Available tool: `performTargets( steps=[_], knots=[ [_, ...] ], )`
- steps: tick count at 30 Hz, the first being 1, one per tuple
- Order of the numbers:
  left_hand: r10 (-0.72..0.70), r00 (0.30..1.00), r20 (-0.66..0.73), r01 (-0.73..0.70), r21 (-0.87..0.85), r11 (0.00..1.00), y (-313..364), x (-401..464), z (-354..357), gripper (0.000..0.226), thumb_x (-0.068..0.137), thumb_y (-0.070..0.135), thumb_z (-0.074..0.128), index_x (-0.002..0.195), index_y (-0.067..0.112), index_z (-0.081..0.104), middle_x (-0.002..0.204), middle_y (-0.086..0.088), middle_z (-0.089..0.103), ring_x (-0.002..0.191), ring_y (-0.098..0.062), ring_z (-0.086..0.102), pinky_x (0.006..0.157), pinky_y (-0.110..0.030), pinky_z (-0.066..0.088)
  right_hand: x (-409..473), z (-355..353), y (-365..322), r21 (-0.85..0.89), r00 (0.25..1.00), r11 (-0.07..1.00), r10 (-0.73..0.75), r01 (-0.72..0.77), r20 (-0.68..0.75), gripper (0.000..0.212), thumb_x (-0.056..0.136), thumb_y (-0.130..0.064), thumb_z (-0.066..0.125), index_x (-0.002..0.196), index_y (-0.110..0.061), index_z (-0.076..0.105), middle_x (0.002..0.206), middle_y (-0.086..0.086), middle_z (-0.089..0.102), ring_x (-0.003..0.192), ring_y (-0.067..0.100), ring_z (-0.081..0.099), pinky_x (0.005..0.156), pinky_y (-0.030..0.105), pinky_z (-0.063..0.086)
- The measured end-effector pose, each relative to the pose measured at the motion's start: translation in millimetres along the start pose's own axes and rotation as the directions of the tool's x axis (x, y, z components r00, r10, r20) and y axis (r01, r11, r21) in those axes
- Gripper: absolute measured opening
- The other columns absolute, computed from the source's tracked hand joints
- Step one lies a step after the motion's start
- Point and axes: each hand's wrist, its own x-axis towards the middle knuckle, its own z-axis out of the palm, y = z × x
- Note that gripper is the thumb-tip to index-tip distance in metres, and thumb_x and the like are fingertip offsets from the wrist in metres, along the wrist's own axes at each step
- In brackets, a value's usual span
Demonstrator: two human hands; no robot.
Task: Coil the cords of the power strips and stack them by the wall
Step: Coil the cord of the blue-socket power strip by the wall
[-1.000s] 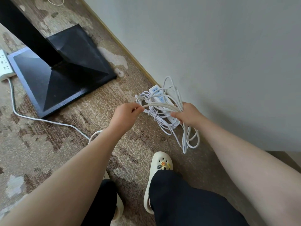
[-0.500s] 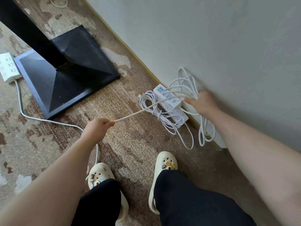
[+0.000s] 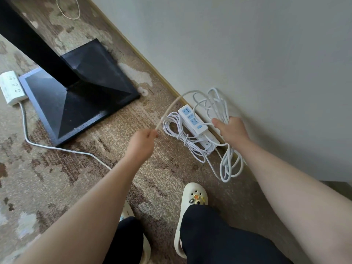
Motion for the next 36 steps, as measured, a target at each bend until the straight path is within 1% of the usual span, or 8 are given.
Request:
performTargets(
  steps=[3, 9, 12, 16, 21, 23, 29, 36],
  knots=[
    [-0.039, 0.996, 0.075, 0.018, 0.262, 0.965, -25, 1, 15, 0.033, 0.104, 0.028, 0.036, 0.102, 0.006, 0.061, 0.081, -0.006, 0.063, 0.049, -0.012, 0.044, 0.042, -0.023, 0.039, 0, -3, -3, -0.056, 1.000, 0.998, -0.022, 0.021, -0.011, 0.043, 0.084, -0.055, 0.066, 0.068, -0.015, 0.063, 0.055, -0.004, 0.060, 0.053, 0.019, 0.058, 0.058, 0.033, 0.048],
    [-0.073, 0.975, -0.209, 0.098, 0.110, 0.989, -69, 6, -16, 0.017, 0.099, 0.032, 0.049, 0.096, 0.021, 0.062, 0.067, -0.004, 0.061, 0.044, -0.013, 0.044, 0.038, -0.024, 0.035, 4, -9, -9, -0.163, 0.996, 0.987, -0.024, 0.010, -0.085, 0.043, 0.082, -0.060, 0.064, 0.065, -0.021, 0.057, 0.060, -0.003, 0.059, 0.061, 0.025, 0.059, 0.061, 0.034, 0.045],
    [-0.060, 0.995, -0.080, 0.070, 0.128, 0.989, -70, 2, -18, 0.020, 0.100, 0.025, 0.049, 0.096, 0.015, 0.066, 0.067, -0.003, 0.059, 0.046, -0.012, 0.040, 0.039, -0.022, 0.033, 5, -8, -7, -0.149, 0.994, 0.989, -0.020, 0.005, -0.103, 0.041, 0.082, -0.058, 0.065, 0.066, -0.020, 0.060, 0.060, -0.002, 0.060, 0.062, 0.026, 0.062, 0.061, 0.035, 0.047],
    [0.058, 0.994, 0.092, -0.053, -0.050, 0.997, -26, -7, 6, 0.020, 0.099, 0.027, 0.050, 0.092, 0.018, 0.066, 0.064, 0.004, 0.055, 0.043, -0.004, 0.035, 0.038, -0.015, 0.030, 5, -4, -8, -0.099, 0.996, 0.995, -0.007, -0.002, -0.094, 0.037, 0.085, -0.051, 0.066, 0.076, -0.015, 0.068, 0.065, 0.002, 0.066, 0.067, 0.028, 0.066, 0.068, 0.040, 0.053],
    [0.124, 0.977, 0.175, -0.078, -0.253, 0.964, 22, -19, 50, 0.023, 0.100, 0.026, 0.048, 0.085, 0.022, 0.065, 0.059, 0.005, 0.051, 0.041, -0.006, 0.032, 0.041, -0.021, 0.030, 1, 4, -17, -0.052, 1.000, 0.999, -0.012, 0.012, 0.015, 0.048, 0.085, -0.050, 0.067, 0.075, -0.002, 0.064, 0.057, 0.004, 0.057, 0.045, 0.015, 0.052, 0.049, 0.027, 0.046],
    [0.111, 0.979, 0.172, -0.065, -0.254, 0.965, 24, -24, 64, 0.024, 0.101, 0.026, 0.047, 0.086, 0.021, 0.065, 0.059, 0.002, 0.049, 0.042, -0.008, 0.031, 0.044, -0.024, 0.029, -5, 6, -21, -0.006, 0.993, 0.999, -0.047, 0.048, 0.108, 0.047, 0.084, -0.053, 0.068, 0.073, -0.007, 0.064, 0.056, 0.003, 0.055, 0.041, 0.011, 0.048, 0.044, 0.022, 0.042],
    [0.127, 0.982, 0.142, -0.087, -0.259, 0.962, 29, -22, 78, 0.022, 0.099, 0.028, 0.050, 0.086, 0.023, 0.066, 0.048, 0.011, 0.045, 0.035, -0.003, 0.031, 0.040, -0.022, 0.029, -17, 13, -24, 0.224, 0.959, 0.975, -0.075, 0.013, 0.275, 0.058, 0.076, -0.059, 0.074, 0.085, -0.003, 0.066, 0.059, 0.005, 0.050, 0.050, 0.018, 0.047, 0.057, 0.033, 0.045],
    [0.146, 0.980, 0.138, -0.114, -0.219, 0.969, 24, -22, 89, 0.018, 0.098, 0.029, 0.053, 0.086, 0.025, 0.066, 0.061, 0.003, 0.052, 0.039, -0.003, 0.036, 0.047, -0.027, 0.035, -19, 21, -28, 0.141, 0.944, 0.987, -0.115, 0.074, 0.310, 0.027, 0.075, -0.035, 0.076, 0.067, -0.014, 0.060, 0.056, 0.000, 0.056, 0.054, 0.016, 0.052, 0.060, 0.034, 0.047]
  ],
)
